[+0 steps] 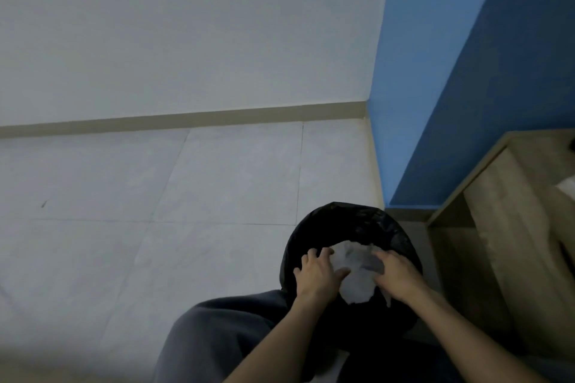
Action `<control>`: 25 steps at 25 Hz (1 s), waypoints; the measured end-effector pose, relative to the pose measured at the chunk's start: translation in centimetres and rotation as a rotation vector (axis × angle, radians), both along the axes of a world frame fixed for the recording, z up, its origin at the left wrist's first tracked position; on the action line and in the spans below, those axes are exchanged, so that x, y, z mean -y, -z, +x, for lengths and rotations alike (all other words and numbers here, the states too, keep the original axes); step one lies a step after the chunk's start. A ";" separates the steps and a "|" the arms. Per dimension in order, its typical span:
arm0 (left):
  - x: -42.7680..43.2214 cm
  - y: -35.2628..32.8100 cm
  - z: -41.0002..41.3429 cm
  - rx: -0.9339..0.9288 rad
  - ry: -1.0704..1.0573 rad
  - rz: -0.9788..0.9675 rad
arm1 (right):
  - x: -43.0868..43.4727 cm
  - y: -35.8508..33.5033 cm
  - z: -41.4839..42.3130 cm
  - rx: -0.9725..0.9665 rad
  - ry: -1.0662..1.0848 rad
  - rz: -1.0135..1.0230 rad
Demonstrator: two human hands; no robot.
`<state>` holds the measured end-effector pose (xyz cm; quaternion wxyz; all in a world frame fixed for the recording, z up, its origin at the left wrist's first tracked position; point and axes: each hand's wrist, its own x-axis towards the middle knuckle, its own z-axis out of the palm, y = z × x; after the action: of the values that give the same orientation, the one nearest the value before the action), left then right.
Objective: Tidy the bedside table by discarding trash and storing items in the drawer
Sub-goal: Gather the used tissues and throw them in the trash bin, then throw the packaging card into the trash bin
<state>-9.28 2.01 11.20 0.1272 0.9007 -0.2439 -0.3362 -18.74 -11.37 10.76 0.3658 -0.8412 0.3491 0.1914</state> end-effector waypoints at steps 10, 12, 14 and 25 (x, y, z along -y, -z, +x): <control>13.6 -10.4 -7.4 0.030 0.188 -0.518 | 7.1 -13.4 -9.1 0.525 0.364 -0.493; 16.3 -12.2 -9.9 0.050 0.287 -0.581 | 8.8 -15.6 -12.1 0.419 0.387 -0.521; 18.9 -13.6 -13.0 0.035 0.395 -0.622 | 10.2 -17.8 -15.8 0.259 0.414 -0.517; 25.5 -14.4 -26.4 0.074 0.947 -0.410 | 14.0 -17.0 -35.6 0.048 0.795 -0.767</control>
<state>-35.67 -23.49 25.65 0.1264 0.6594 -0.6901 -0.2700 -54.32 -25.37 27.77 0.0850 -0.7218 0.6760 -0.1215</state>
